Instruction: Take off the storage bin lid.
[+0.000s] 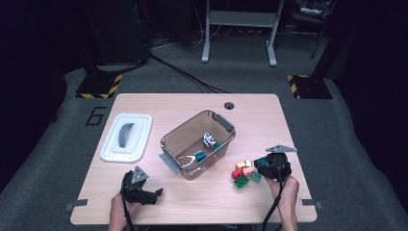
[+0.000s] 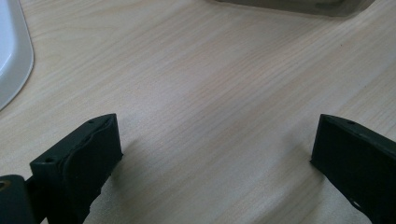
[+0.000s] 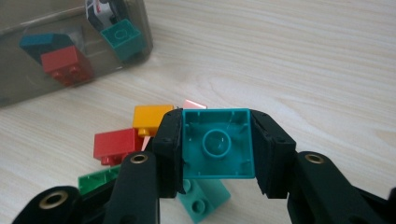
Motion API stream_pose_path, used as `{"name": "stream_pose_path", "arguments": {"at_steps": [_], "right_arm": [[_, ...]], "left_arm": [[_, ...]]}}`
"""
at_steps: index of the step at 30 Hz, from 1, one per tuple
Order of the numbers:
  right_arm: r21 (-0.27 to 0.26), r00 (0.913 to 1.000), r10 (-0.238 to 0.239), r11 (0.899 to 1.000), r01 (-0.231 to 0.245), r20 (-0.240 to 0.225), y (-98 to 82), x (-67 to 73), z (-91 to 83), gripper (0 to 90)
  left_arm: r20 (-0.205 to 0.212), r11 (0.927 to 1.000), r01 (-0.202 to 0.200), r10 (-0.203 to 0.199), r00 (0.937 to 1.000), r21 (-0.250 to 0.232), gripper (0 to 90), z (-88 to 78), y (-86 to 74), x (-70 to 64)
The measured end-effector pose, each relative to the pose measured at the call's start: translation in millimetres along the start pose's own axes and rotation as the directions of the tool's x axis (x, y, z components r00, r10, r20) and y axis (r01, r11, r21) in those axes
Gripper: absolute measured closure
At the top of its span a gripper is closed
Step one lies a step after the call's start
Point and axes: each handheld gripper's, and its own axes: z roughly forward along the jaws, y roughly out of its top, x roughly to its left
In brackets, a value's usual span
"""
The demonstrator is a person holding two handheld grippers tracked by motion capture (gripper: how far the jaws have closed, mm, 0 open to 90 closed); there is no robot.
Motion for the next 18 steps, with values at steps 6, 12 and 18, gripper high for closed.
{"name": "stream_pose_path", "arguments": {"at_steps": [6, 12, 18], "right_arm": [[-0.006, 0.9998, -0.005, 1.000, 0.005, -0.021, 11.9, 0.5, 6.8, 58.3], [-0.007, 0.9994, -0.018, 1.000, 0.018, -0.029, 24.7, 2.8, 9.4, 58.3], [-0.011, 0.9979, -0.035, 0.999, 0.035, -0.053, 35.9, 1.4, 10.4, 58.4]], "left_arm": [[0.000, 1.0000, -0.001, 0.001, 1.0000, 0.001, 1.5, -0.1, 0.0, 0.1], [0.000, 1.0000, -0.002, 0.002, 1.0000, 0.001, 1.5, -0.1, 0.0, 0.1], [0.003, 1.0000, 0.004, -0.004, 1.0000, -0.001, 1.5, 0.1, -0.1, -0.3]]}}
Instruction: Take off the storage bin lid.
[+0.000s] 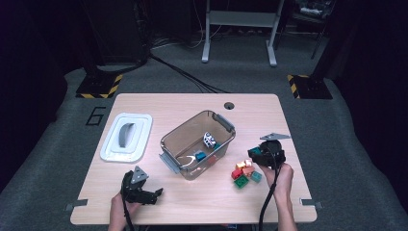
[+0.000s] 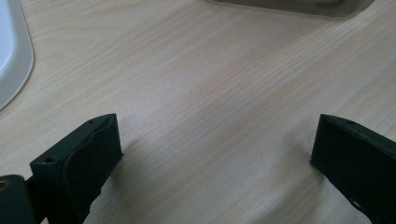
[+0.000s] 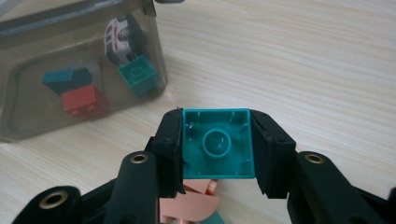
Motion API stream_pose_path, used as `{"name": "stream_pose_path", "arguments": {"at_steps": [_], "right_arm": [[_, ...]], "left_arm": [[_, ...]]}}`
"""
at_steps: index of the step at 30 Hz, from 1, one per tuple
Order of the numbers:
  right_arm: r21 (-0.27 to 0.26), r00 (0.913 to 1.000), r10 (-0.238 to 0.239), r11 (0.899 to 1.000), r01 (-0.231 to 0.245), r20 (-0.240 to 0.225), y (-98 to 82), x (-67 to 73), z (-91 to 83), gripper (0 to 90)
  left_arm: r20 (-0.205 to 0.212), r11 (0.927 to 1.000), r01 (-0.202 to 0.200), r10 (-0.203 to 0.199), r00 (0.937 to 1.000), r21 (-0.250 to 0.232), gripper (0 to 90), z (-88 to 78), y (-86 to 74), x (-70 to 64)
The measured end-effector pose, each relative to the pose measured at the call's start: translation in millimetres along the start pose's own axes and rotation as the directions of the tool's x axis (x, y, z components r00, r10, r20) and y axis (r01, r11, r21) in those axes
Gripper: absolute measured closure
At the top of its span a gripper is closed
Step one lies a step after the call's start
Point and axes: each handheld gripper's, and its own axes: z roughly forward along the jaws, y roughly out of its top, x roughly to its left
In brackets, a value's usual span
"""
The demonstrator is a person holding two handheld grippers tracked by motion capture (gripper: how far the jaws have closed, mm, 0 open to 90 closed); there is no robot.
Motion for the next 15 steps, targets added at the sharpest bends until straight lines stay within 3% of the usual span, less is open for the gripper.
{"name": "stream_pose_path", "arguments": {"at_steps": [2, 5, 15], "right_arm": [[-0.001, 0.9998, 0.020, 1.000, -0.020, -0.007, 3.6, 0.8, 0.8, 58.4], [-0.007, 1.0000, -0.002, 1.000, 0.002, -0.008, 9.0, -1.4, 2.4, 58.4], [-0.020, 0.9999, -0.002, 1.000, 0.002, -0.010, 33.0, 1.7, 0.3, 58.4]], "left_arm": [[-0.001, 1.0000, -0.002, 0.002, 1.0000, -0.001, 1.5, 0.0, 0.0, 0.2], [0.002, 1.0000, 0.002, -0.002, 1.0000, -0.002, 1.5, 0.1, -0.1, -0.1], [0.002, 1.0000, 0.001, -0.001, 1.0000, -0.002, 1.6, 0.1, -0.1, -0.1]]}}
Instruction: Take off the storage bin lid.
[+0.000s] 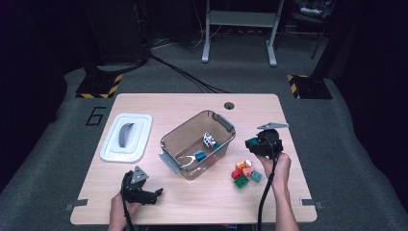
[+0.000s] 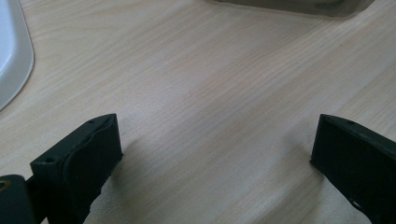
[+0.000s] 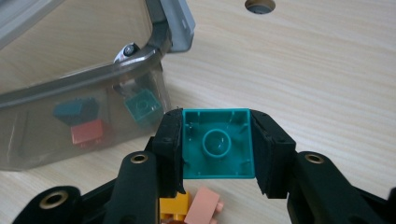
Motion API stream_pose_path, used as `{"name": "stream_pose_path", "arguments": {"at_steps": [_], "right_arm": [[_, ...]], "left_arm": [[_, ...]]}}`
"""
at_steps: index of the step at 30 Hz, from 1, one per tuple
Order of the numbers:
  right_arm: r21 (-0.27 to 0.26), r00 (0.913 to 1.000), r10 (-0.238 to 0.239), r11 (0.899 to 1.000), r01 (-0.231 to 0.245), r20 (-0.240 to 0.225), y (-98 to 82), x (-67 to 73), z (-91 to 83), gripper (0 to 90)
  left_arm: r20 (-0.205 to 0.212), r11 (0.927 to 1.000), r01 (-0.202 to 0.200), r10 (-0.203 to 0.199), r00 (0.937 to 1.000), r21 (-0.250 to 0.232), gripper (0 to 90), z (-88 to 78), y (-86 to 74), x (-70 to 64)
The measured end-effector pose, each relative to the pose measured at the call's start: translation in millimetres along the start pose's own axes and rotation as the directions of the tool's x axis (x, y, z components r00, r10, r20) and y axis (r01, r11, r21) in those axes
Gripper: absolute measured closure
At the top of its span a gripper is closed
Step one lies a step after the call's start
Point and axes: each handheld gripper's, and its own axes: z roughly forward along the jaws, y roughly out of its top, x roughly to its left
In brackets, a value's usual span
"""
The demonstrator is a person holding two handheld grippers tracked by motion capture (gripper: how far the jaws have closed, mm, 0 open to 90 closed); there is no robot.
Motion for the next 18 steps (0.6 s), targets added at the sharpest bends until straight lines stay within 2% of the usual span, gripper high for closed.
{"name": "stream_pose_path", "arguments": {"at_steps": [11, 18], "right_arm": [[-0.023, 0.9997, -0.022, 0.999, 0.022, 0.011, 23.1, 3.5, -7.0, 58.4], [-0.053, 0.9993, -0.039, 0.998, 0.039, 0.000, 38.4, 4.3, -16.7, 58.5]], "left_arm": [[-0.002, 1.0000, 0.001, -0.001, 1.0000, 0.001, 1.5, -0.1, 0.0, 0.0], [-0.002, 1.0000, 0.001, -0.001, 1.0000, 0.001, 1.5, -0.1, 0.1, 0.0]]}}
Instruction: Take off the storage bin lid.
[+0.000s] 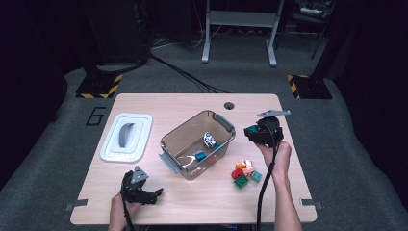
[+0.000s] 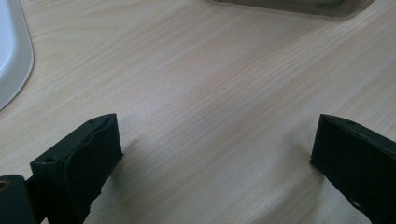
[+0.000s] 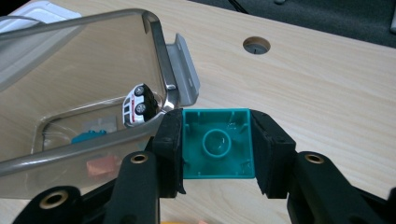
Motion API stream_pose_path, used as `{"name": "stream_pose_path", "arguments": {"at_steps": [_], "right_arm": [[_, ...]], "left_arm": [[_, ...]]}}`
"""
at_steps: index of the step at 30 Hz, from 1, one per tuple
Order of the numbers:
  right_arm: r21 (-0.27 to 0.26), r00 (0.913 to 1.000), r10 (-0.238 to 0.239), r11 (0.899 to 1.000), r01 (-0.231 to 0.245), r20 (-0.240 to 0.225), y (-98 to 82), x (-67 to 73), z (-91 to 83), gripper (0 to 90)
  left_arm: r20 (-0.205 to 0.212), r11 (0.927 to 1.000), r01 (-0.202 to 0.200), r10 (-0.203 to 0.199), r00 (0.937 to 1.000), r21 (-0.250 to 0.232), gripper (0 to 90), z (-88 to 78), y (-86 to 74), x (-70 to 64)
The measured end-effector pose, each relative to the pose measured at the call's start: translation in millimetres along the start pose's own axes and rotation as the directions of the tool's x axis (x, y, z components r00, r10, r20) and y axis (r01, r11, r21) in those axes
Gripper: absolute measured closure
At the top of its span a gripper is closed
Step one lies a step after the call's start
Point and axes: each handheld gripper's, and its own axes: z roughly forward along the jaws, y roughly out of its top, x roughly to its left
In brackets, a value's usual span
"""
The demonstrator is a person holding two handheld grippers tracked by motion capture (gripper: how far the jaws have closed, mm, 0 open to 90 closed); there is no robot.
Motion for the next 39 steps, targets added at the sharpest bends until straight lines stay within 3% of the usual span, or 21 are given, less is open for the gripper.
{"name": "stream_pose_path", "arguments": {"at_steps": [10, 19, 24, 30, 39], "right_arm": [[-0.004, 0.9978, -0.050, 0.999, 0.050, -0.042, 19.1, 17.6, 0.9, 58.4], [0.004, 0.9883, -0.084, 0.996, 0.085, -0.127, 28.4, 45.5, 17.0, 58.4], [0.019, 0.9798, -0.118, 0.992, 0.122, -0.161, 27.9, 59.0, 30.1, 58.4], [0.063, 0.9764, -0.115, 0.990, 0.128, -0.183, 23.8, 70.5, 42.3, 58.4], [0.106, 0.9671, -0.149, 0.979, 0.173, -0.206, 15.2, 76.2, 52.7, 58.3]], "left_arm": [[-0.001, 1.0000, -0.004, 0.004, 1.0000, -0.001, 1.6, 0.0, 0.0, 0.2], [0.000, 1.0000, 0.000, 0.000, 1.0000, -0.001, 1.6, 0.1, -0.1, 0.0], [-0.001, 1.0000, -0.003, 0.003, 1.0000, -0.001, 1.6, 0.0, 0.0, 0.2], [0.001, 1.0000, -0.001, 0.001, 1.0000, -0.001, 1.6, 0.0, -0.1, 0.0], [0.001, 1.0000, 0.000, 0.000, 1.0000, -0.001, 1.6, 0.0, -0.1, 0.0]]}}
